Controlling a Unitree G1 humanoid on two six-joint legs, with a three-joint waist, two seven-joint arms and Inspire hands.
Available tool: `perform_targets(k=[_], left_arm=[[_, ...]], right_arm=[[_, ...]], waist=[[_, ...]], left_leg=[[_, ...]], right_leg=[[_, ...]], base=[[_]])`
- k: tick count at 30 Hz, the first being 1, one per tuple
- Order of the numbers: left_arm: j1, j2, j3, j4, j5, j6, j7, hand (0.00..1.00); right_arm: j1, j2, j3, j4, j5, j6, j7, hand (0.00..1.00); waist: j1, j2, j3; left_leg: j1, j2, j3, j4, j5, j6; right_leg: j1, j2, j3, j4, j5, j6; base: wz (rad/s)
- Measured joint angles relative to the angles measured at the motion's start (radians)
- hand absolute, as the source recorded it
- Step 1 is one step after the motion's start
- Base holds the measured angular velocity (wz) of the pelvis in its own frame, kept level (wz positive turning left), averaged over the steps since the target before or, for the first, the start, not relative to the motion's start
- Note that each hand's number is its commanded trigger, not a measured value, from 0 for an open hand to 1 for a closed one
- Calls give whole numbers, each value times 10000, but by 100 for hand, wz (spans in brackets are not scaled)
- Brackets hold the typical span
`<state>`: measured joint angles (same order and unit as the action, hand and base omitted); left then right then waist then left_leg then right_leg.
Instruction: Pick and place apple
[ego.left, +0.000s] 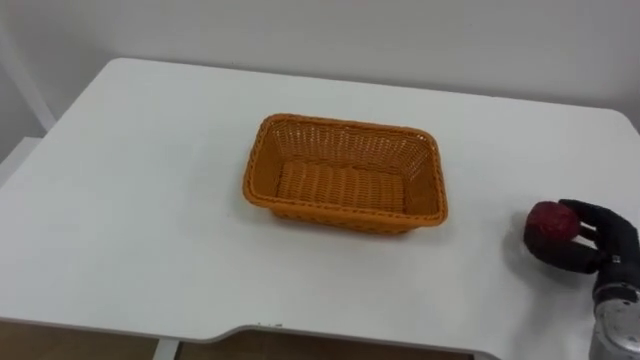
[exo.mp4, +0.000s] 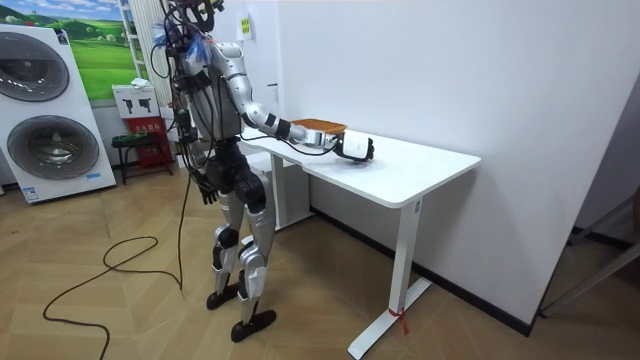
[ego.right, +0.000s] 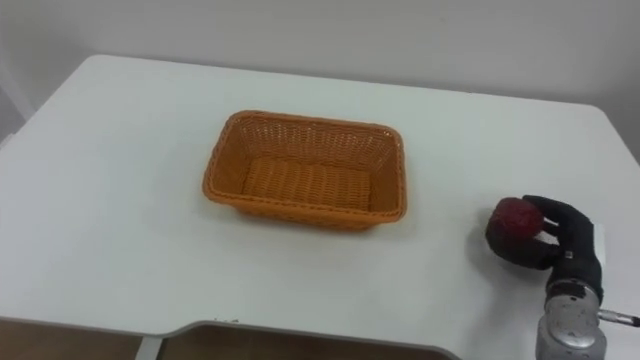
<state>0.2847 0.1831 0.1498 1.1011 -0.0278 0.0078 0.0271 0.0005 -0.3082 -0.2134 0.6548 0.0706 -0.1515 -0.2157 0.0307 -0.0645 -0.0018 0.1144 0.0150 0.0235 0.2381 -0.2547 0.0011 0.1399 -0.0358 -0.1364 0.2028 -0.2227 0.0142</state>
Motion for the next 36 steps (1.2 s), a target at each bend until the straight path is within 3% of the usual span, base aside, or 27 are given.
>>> perform_targets(k=[9, 11, 13, 14, 23, 28, 31, 33, 36], left_arm=[[-16, 2, -94, 404, 3, -61, -23, 0], [9, -12, -73, 400, 3, -61, -196, 0], [15, -4, -15, 383, 6, -61, -209, 0], [18, -4, 18, 368, 4, -61, -208, 0], [-21, -6, -133, 159, 8, -92, -86, 0], [-7, 23, -538, 176, 3, -95, -79, 0], [-42, 14, -557, 177, 29, -95, -113, 0], [-41, 13, -561, 182, 26, -91, -180, 0], [-39, 16, -571, 212, 31, -91, -218, 0]], right_arm=[[12, 53, 373, -779, 15, 185, -249, 100], [57, 82, 388, -1695, -10, 232, -248, 100], [67, 70, 386, -2536, 2, 233, -272, 100], [68, 40, 387, -3026, 3, 231, -365, 100], [93, -1, 1160, -6118, -28, 434, -692, 100], [88, -9, 1564, -6453, -11, 435, -616, 100], [89, -8, 1806, -6732, -25, 441, -271, 100], [89, -4, 1970, -7178, -9, 440, -86, 100], [82, -6, 2312, -7720, -77, 440, 173, 100]], waist=[[54, 118, 54], [12, 261, 113], [0, 307, 91], [4, 373, 41], [85, 140, 29], [309, 124, 39], [316, 236, 85], [321, 384, 164], [331, 573, 72]], left_leg=[[-3, -2, 82, -30, 0, 0], [-46, -5, 109, -42, 0, 1], [-136, -5, 108, -51, 1, 1], [-147, -5, 95, -49, 2, 2], [32, 0, 129, -323, 40, -12], [119, -4, 192, -326, 40, -11], [2, -3, 153, -221, 40, -12], [-44, 6, 152, -158, 39, -12], [-91, 17, 136, -161, 42, -16]], right_leg=[[15, 9, 103, 17, 4, 0], [-39, 7, 127, 19, 5, 3], [-134, 8, 122, 21, 5, 3], [-153, 7, 109, 25, 5, 3], [-127, 24, 181, 2, 5, 3], [-111, 17, 229, -7, 8, 6], [-158, 20, 204, -12, 8, 6], [-173, 26, 185, -7, 12, 0], [-209, 33, 140, 15, 15, -6]], base=[[-2], [-4], [0], [5], [-3], [-5], [3], [0], [2]])
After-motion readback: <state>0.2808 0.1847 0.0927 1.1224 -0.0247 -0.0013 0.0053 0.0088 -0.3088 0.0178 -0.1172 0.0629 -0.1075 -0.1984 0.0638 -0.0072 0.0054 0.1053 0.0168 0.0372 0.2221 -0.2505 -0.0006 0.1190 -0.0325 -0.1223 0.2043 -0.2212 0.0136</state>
